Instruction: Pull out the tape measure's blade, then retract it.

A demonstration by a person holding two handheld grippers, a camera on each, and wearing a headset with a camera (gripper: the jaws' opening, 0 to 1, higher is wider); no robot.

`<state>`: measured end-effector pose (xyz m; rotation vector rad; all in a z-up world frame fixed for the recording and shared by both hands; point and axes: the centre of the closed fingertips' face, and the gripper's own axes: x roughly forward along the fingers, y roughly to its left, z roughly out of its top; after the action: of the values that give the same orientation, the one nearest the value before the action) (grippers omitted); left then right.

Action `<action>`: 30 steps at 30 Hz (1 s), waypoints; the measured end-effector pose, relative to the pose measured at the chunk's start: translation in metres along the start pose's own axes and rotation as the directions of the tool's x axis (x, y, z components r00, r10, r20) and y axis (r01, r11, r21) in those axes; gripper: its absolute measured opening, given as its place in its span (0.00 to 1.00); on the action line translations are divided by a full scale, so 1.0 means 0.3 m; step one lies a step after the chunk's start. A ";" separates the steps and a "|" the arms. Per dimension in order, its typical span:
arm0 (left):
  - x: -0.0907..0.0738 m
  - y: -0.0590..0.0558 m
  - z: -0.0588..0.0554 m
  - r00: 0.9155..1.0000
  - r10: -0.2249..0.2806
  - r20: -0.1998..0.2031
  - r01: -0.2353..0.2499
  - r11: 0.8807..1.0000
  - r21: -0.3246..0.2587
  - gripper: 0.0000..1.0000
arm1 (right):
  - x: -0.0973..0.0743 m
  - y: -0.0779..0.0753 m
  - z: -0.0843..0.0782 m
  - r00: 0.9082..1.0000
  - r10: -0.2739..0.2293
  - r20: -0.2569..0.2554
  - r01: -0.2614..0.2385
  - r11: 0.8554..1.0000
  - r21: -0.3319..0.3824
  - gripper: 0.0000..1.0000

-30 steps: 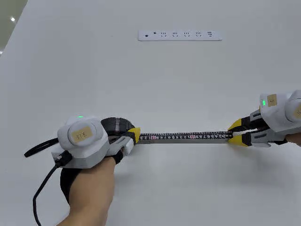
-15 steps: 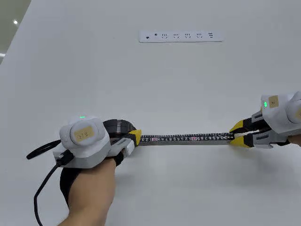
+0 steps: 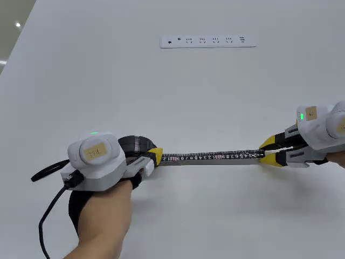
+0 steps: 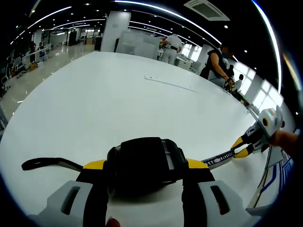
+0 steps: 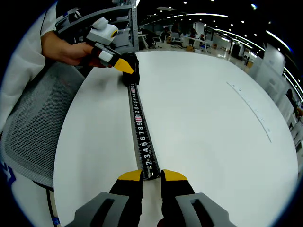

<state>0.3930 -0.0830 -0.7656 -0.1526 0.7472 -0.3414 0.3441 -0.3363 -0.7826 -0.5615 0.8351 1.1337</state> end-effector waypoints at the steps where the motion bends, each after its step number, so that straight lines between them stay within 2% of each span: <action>1: 0.000 0.001 0.000 1.000 -0.004 0.001 0.004 1.000 -0.001 0.58 | 0.003 0.000 0.002 1.000 0.000 0.000 0.000 1.000 -0.001 0.11; 30: 0.005 0.001 0.000 1.000 -0.018 -0.005 0.018 1.000 -0.013 0.58 | 0.078 0.033 0.117 0.998 0.038 0.059 -0.037 0.999 -0.012 0.11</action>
<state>0.3941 -0.0834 -0.7667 -0.1708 0.7536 -0.3540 0.3490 -0.2934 -0.7809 -0.5210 0.7912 1.1842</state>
